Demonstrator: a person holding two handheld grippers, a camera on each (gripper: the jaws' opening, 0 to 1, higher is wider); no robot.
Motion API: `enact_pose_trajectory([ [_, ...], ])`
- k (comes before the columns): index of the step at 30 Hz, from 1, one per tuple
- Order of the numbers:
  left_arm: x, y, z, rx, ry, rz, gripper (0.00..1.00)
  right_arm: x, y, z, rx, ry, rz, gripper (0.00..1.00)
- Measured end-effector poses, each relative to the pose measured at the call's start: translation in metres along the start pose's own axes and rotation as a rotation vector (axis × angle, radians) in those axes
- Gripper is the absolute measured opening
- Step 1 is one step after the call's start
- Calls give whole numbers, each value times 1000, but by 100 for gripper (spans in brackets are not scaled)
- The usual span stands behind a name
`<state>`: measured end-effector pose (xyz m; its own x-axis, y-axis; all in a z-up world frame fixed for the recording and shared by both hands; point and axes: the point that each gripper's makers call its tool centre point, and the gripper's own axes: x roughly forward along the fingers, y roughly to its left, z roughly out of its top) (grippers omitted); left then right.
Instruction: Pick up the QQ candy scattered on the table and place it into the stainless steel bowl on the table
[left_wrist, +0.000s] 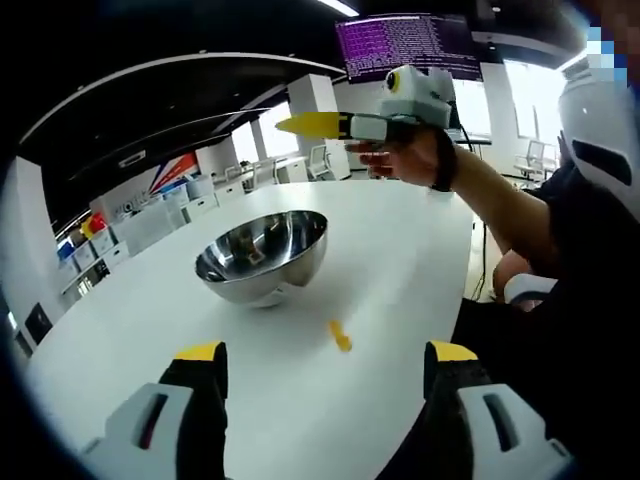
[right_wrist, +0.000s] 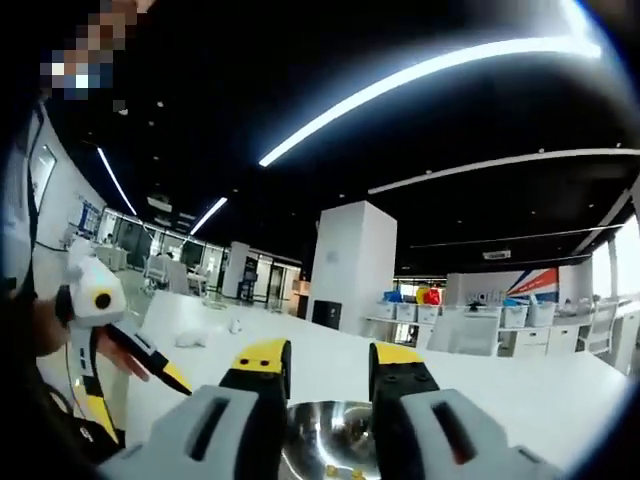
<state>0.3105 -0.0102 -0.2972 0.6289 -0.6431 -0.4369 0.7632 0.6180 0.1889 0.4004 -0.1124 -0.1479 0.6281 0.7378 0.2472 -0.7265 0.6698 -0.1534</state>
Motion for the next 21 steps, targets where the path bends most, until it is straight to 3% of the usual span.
enact_pose_trajectory([
  [3,0,2,-3,-5,10,9,80,-9,25,-4,11,36,89,27],
  [7,0,3,-4,-10,12,15,80,-19,51,-32,-3,150,160,18],
  [12,1,2,-4,-7,13,12,80,-31,81,-100,-51,319,250,15],
  [18,2,-1,-6,1,17,2,79,-41,74,-178,1,492,167,11],
  [21,2,-1,-7,-1,22,2,79,-40,74,-191,28,517,151,10],
])
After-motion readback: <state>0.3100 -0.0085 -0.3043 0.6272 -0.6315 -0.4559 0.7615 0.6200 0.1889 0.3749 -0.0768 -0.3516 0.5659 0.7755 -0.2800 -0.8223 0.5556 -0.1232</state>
